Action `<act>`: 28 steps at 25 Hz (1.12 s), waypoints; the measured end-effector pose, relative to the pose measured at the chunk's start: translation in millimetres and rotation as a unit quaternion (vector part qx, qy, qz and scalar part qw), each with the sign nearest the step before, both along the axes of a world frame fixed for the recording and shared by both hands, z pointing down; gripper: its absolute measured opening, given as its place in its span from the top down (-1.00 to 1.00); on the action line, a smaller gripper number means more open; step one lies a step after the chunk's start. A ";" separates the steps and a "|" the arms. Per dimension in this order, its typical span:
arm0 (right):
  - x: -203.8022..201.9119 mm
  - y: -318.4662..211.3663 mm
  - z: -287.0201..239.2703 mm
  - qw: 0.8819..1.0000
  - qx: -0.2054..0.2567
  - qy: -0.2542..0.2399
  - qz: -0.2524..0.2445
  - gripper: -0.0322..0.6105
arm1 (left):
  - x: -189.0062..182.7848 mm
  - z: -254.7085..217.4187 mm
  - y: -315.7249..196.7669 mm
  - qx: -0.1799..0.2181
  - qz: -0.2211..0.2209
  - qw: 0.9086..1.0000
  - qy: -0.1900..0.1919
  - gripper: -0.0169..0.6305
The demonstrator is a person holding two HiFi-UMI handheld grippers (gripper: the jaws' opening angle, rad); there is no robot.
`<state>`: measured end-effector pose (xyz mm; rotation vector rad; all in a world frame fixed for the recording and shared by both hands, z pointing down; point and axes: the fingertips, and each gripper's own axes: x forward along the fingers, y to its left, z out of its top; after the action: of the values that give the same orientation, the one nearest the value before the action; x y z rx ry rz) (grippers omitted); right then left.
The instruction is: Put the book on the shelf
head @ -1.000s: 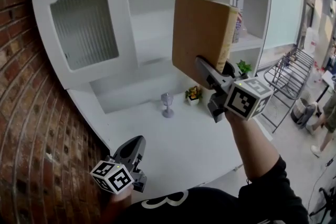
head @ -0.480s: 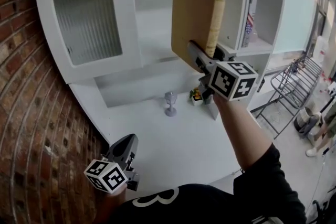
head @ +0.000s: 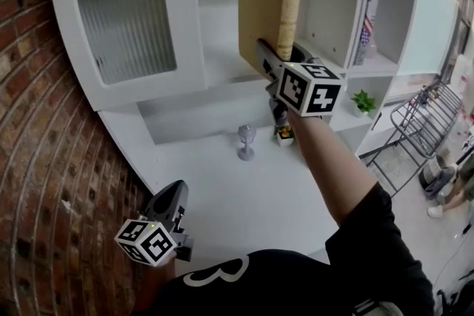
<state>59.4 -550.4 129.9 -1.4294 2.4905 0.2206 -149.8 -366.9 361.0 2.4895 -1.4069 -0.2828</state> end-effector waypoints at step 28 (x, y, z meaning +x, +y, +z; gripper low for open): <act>-21.3 -63.2 13.0 0.990 -0.075 0.109 0.058 0.27 | -11.6 -3.1 7.9 0.016 -0.029 0.999 0.014 0.94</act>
<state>38.1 -613.6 142.9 -1.6971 2.6464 0.2275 -161.5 -359.0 357.9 2.4627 -1.4776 -0.3545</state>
